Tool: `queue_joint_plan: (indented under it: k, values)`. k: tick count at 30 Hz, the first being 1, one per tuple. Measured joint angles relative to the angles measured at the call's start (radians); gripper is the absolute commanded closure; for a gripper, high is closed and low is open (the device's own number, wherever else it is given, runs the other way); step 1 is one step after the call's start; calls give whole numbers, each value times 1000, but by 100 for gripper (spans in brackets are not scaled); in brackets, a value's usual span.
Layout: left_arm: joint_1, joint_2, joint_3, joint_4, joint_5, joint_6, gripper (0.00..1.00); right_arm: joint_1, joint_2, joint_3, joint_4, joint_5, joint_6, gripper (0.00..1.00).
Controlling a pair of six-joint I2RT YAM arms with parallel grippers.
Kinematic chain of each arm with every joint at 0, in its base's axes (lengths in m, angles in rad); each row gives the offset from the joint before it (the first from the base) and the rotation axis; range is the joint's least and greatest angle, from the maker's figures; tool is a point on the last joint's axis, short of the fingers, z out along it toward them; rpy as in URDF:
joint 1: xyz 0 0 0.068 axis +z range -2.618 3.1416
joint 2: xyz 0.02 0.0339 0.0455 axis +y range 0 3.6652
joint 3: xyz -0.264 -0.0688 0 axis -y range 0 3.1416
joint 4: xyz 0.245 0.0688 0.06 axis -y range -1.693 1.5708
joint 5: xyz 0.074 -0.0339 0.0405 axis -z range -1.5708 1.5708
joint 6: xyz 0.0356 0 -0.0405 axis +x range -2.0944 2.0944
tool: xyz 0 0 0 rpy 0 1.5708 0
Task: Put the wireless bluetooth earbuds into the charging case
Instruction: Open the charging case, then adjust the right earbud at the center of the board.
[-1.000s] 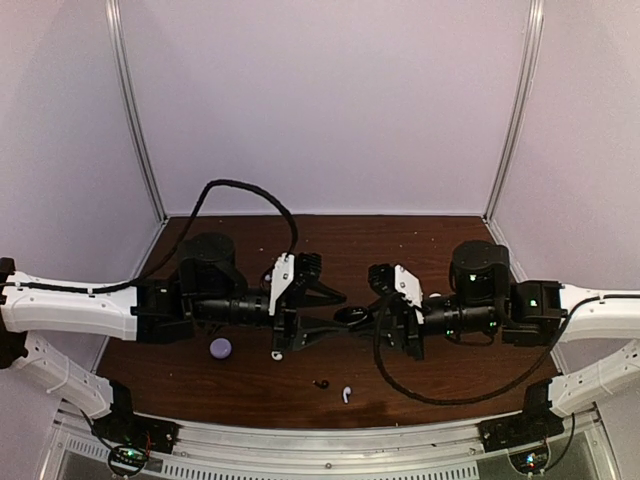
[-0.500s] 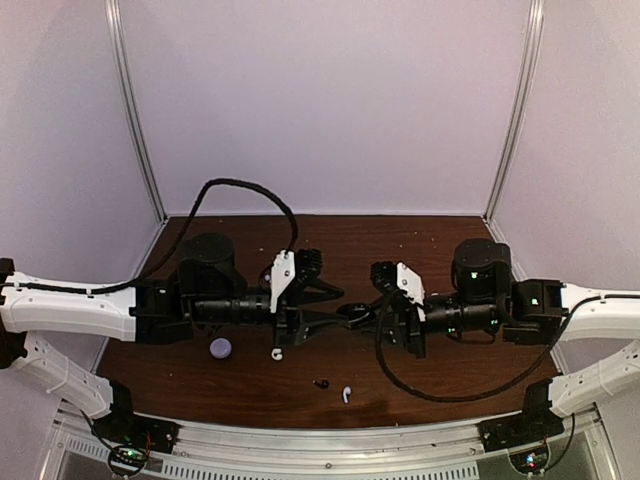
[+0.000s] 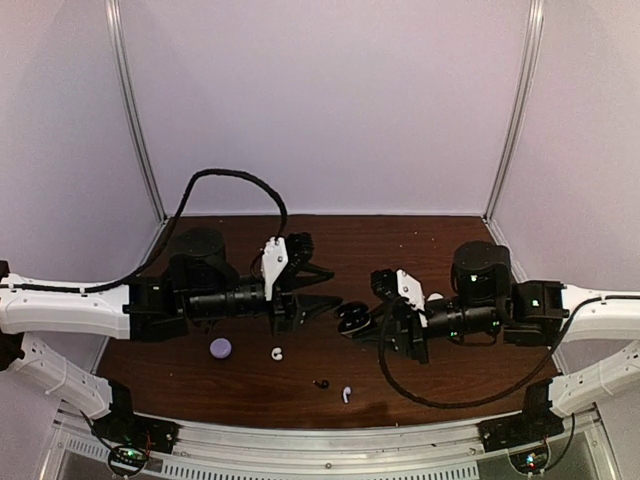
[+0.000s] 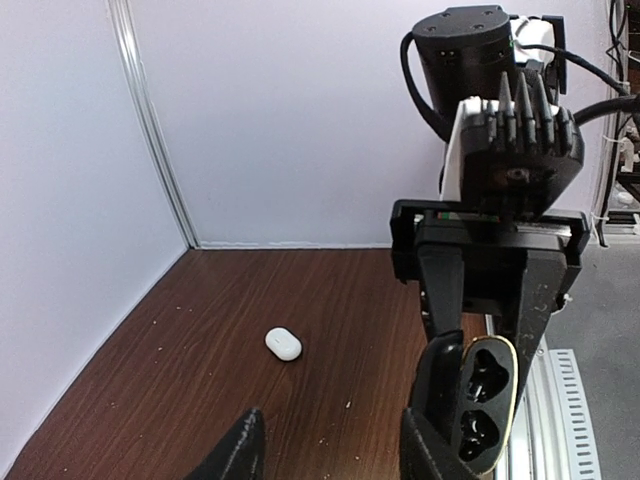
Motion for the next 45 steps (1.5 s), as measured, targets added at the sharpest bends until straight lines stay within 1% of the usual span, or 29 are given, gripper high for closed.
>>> queue_joint_plan:
  k: [5, 13, 17, 21, 26, 33, 38, 42, 45]
  values:
    - [24, -21, -29, 3, -4, -18, 49, 0, -21, -27, 19, -5, 8, 96]
    - [183, -92, -104, -10, 14, -183, 49, -20, -68, -119, 107, -10, 76, 96]
    - [204, -117, -168, -36, 8, -227, 51, -39, -91, -159, 150, -11, 103, 96]
    - [203, -123, -239, -53, 32, -229, 54, -53, -108, -187, 174, -11, 140, 96]
    - [185, -52, -246, -85, 82, -186, 54, -58, -131, -205, 192, -10, 173, 96]
    - [115, 145, -178, -158, 90, -156, 53, -66, -179, -238, 203, -5, 211, 95]
    - [79, 226, -150, -204, 49, -141, 62, -68, -190, -247, 202, -2, 219, 95]
    - [40, 271, -147, -228, 13, -131, 76, -74, -196, -248, 202, 0, 219, 95]
    - [16, 308, -147, -244, -4, -129, 83, -77, -197, -249, 202, 0, 219, 95]
